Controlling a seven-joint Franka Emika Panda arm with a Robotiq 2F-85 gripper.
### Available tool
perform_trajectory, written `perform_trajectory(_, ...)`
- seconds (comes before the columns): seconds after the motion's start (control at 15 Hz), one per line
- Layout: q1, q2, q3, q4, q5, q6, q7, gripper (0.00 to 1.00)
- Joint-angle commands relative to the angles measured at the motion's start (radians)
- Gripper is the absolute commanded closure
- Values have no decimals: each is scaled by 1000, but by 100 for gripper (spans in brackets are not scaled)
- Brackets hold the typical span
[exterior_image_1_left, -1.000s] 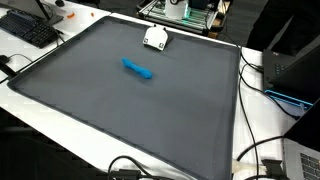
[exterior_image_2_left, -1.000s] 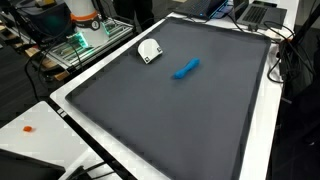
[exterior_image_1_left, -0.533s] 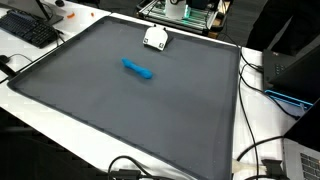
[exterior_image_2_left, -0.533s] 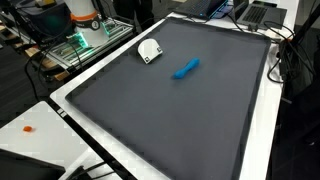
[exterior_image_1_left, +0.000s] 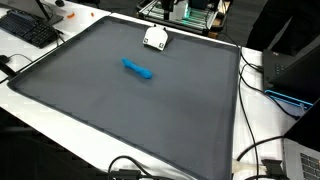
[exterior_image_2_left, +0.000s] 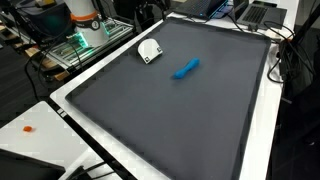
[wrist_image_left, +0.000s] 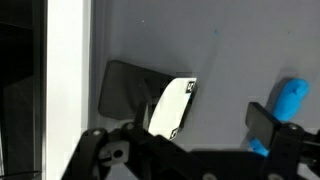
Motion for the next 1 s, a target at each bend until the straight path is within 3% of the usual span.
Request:
perform_trajectory(0.0, -32, 80, -7, 1, -121, 6, 147, 0)
perform_trajectory(0.53, -2, 204, -75, 4, -203, 26, 206, 0)
perform_trajectory(0.93, 13, 269, -104, 13, -251, 103, 244, 0)
